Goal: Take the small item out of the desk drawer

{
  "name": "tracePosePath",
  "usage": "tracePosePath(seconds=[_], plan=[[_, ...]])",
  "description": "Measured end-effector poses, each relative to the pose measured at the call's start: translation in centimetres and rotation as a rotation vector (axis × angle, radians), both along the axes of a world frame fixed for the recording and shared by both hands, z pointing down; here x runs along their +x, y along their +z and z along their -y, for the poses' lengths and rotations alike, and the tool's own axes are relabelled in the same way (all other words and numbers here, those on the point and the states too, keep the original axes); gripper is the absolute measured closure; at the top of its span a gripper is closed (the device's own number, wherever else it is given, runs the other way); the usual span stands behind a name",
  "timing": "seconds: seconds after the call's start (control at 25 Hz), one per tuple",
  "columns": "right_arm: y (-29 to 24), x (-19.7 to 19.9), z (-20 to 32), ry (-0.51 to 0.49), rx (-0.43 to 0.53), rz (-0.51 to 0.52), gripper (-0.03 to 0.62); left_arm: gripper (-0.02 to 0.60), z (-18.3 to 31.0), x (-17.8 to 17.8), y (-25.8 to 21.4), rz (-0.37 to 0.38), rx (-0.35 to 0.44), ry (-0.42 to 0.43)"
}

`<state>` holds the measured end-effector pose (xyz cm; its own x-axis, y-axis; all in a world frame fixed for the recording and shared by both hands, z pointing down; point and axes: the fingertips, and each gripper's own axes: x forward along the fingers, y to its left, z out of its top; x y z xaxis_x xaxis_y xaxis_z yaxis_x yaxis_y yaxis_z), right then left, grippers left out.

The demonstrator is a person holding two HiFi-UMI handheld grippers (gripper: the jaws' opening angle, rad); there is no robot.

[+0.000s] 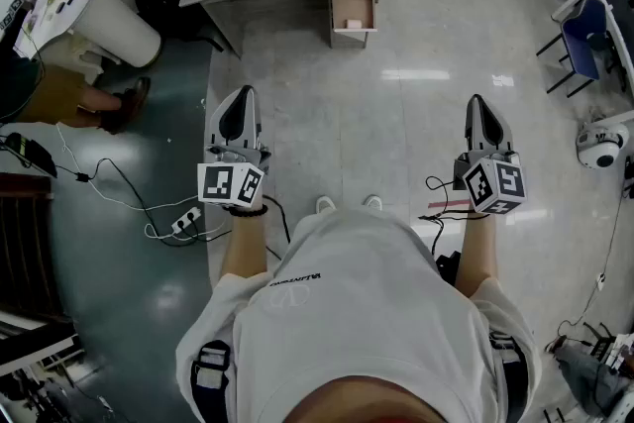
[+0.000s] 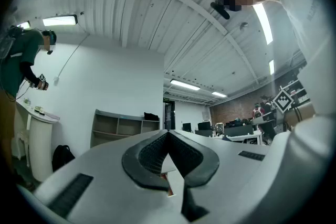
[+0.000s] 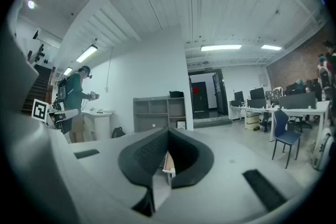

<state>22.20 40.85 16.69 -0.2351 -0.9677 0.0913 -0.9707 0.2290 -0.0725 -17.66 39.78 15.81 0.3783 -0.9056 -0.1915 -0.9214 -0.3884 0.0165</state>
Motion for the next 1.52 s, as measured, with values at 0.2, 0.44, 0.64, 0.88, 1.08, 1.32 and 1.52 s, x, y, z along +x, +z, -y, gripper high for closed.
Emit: tracePosePath(seconds=[0.2,0.44,0.64,0.88,1.08,1.32,1.52], plan=[[0.1,0.4,-0.1,0.005,-0.004,0.001,0.595,0.583,-0.1,0.5,0.0,0.011,-0.001,0.003],[0.2,0.2,-0.7,0.012,-0.005,0.003,0.595,0.583,-0.5,0.7,-0.1,0.032,0.005,0.016],[0.0,0.1,-1.0,0.020,-0.010,0.037,0.595,0.583,-0.6,0.4,0.0,0.023,-0.002,0.027],[-0.1,-0.9,-0.6,0.068,-0.017,0.034,0.594,0.583,0.0,-1.0,1.3,0.009,-0.022,0.051],[0.0,-1.6,-0.4,0.117,-0.022,-0.018,0.594,0.583,0.3,-3.1,3.0,0.011,-0.054,0.079],[1.1,-2.4,-0.5,0.168,-0.040,-0.023,0.594,0.583,1.0,-6.5,4.8,0.005,-0.088,0.066],[1.4,-2.5,-0.1,0.203,-0.033,-0.017,0.594,0.583,1.6,-6.6,4.8,0.006,-0.082,0.071]])
